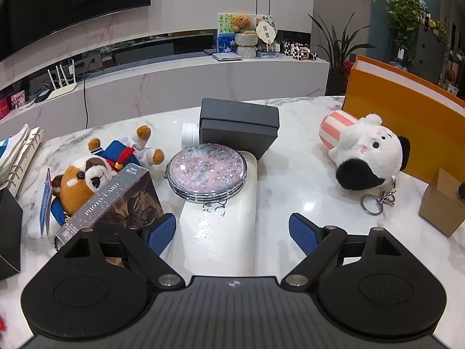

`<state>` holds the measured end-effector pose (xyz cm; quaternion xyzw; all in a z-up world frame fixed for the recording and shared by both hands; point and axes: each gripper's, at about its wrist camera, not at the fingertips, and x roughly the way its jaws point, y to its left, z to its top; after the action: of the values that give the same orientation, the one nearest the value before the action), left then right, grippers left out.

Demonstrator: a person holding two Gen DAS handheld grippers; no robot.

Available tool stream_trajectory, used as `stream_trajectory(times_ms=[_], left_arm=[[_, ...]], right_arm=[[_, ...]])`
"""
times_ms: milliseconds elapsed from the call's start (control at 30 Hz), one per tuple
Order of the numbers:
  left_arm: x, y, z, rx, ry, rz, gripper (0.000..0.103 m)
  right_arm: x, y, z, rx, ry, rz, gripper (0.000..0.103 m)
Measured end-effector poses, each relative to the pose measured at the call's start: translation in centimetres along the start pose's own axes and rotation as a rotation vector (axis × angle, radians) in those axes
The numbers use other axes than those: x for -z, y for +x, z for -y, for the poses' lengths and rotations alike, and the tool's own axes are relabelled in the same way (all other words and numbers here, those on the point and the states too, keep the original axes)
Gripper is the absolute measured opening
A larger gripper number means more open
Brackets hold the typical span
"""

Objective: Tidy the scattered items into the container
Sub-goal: 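Grasp the tan cardboard box with the right tool while the left tool grasps the white glasses case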

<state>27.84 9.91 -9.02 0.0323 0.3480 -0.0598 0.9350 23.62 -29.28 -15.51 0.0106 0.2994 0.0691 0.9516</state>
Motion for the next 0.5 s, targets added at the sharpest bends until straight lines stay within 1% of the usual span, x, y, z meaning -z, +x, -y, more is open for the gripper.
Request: stream_trajectory(times_ms=[67,233,367,500], left_arm=[[0.0,0.3,0.0,-0.004,-0.002,-0.007,0.101],[0.1,1.4,0.2,-0.018,-0.013,-0.032,0.101],[0.2,2.1,0.0,-0.023,-0.031,-0.051,0.101],[0.1,2.4,0.1,-0.031,-0.032,-0.041,0.101]], right_arm=[[-0.1,0.1,-0.3,-0.019,-0.012,0.005,0.088],[0.2,0.8,-2.7,-0.059,-0.106,0.006,0.088],[0.4,1.9,-4.2,-0.053,-0.142,-0.003,0.087],[0.5,3.0,-4.7,-0.048,-0.14,-0.012,0.082]])
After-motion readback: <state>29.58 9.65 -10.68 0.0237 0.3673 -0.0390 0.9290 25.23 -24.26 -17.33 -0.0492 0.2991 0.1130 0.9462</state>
